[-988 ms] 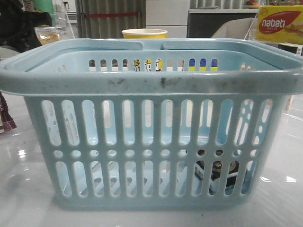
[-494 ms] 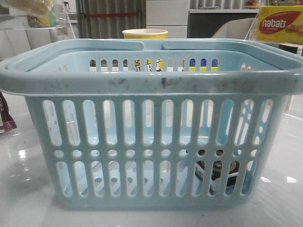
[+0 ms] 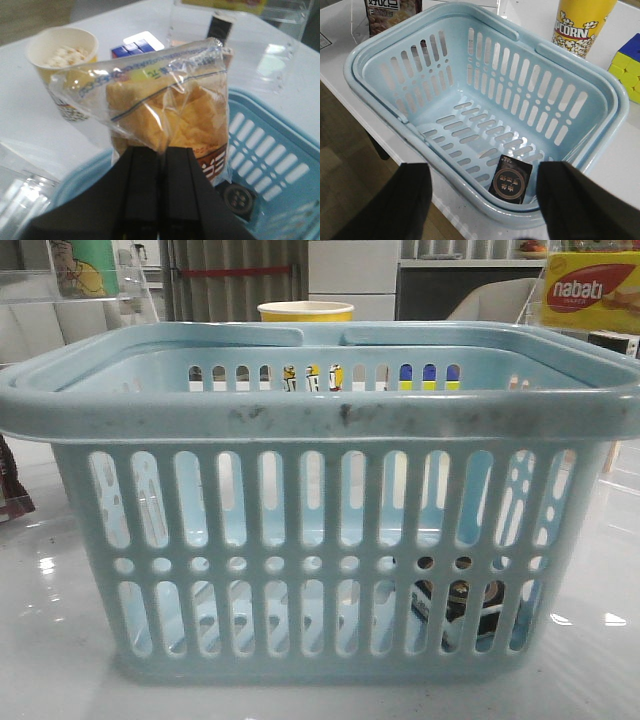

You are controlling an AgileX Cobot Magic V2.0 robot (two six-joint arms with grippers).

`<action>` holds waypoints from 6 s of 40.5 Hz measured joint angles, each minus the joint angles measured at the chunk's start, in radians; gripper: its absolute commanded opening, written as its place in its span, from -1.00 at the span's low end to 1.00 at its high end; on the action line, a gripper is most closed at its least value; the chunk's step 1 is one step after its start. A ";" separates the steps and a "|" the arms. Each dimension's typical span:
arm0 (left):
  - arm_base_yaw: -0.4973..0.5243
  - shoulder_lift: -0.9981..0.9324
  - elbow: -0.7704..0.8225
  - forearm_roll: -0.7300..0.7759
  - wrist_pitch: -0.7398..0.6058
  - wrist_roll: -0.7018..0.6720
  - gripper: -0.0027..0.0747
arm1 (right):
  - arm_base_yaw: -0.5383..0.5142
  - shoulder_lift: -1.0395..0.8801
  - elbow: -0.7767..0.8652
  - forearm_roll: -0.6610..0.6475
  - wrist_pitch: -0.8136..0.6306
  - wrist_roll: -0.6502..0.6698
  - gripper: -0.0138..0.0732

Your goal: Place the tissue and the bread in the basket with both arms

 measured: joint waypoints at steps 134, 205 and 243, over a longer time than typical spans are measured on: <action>-0.008 -0.828 0.697 0.274 -0.084 -0.120 -0.69 | 0.000 0.000 0.000 0.000 0.042 0.000 -0.55; 0.465 -1.273 1.381 0.233 -0.766 -0.218 -0.69 | 0.000 0.000 0.000 0.000 0.044 0.000 -0.55; 0.465 -1.273 1.381 0.233 -0.766 -0.220 -0.69 | -0.416 -0.394 0.470 -0.007 -0.385 0.000 -0.55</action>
